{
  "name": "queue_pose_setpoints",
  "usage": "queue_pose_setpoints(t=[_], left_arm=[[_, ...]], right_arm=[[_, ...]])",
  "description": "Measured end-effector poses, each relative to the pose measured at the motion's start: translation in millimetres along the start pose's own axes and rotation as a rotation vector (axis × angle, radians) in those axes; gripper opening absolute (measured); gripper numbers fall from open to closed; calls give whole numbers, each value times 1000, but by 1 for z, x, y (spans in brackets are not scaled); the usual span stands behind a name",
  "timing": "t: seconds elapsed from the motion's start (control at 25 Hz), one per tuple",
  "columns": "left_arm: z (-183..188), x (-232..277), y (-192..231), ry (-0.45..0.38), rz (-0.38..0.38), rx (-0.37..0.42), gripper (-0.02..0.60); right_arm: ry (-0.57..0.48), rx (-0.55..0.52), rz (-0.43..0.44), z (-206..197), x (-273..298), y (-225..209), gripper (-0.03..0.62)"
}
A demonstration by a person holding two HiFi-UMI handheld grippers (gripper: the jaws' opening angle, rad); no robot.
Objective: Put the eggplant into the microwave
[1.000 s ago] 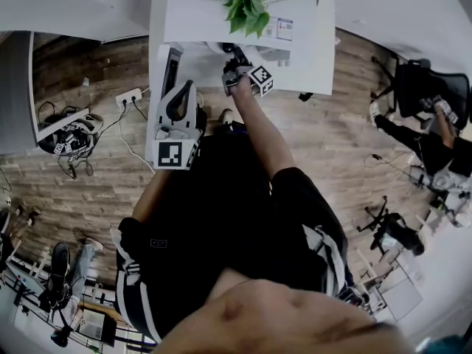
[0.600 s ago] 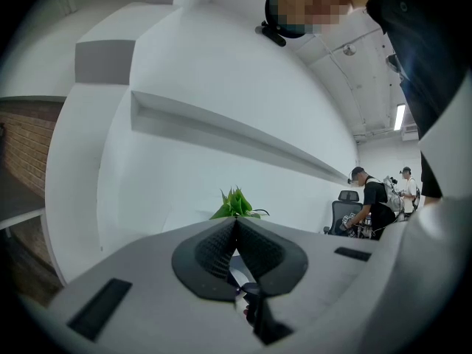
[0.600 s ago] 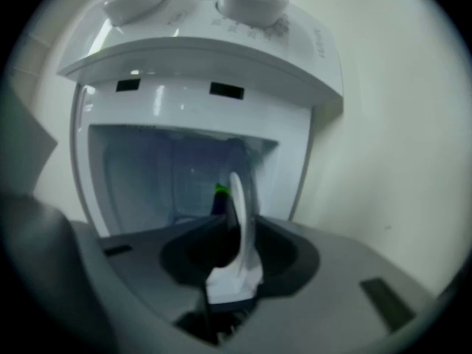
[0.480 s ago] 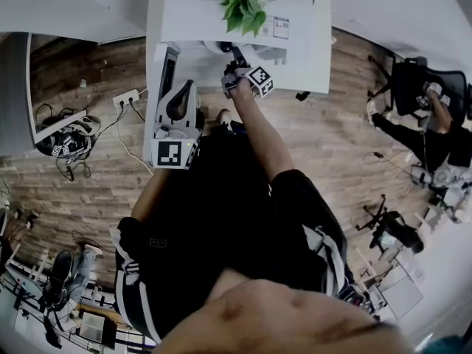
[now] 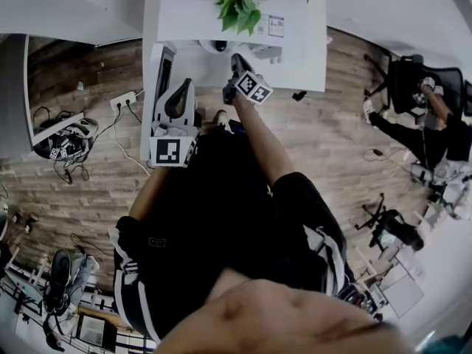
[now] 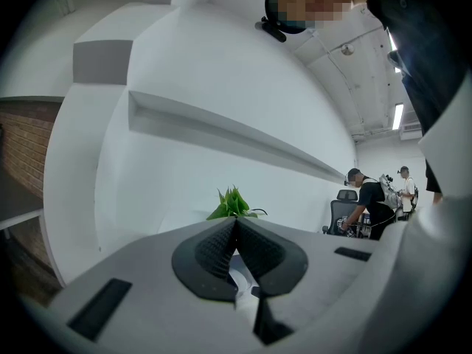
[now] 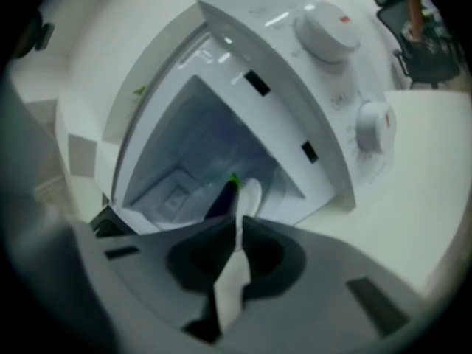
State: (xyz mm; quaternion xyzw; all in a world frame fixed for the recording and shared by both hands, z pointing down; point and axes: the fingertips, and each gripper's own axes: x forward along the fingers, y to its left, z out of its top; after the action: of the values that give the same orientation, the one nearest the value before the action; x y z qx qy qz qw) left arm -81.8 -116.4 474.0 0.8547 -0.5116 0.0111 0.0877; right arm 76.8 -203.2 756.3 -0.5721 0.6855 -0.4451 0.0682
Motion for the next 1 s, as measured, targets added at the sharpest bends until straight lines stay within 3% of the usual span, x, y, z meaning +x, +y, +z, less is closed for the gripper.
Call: queue_pose_setpoints(t=[0.2,0.32,0.6,1.0], left_arm=[[2,1,1,-11,7,-8,32],[0,3,0,0,7,-8,32],[1,5,0,-9,4,1,32],[-1,9,4,8,9,-12,32]], right_arm=[[68,-369,-56,-7,-4,16,35],[134,-511,-53,-23,-2,28,34],[242,-555,-89,-49,10,31,35],[269,-527,-115,-50,27,27,35]])
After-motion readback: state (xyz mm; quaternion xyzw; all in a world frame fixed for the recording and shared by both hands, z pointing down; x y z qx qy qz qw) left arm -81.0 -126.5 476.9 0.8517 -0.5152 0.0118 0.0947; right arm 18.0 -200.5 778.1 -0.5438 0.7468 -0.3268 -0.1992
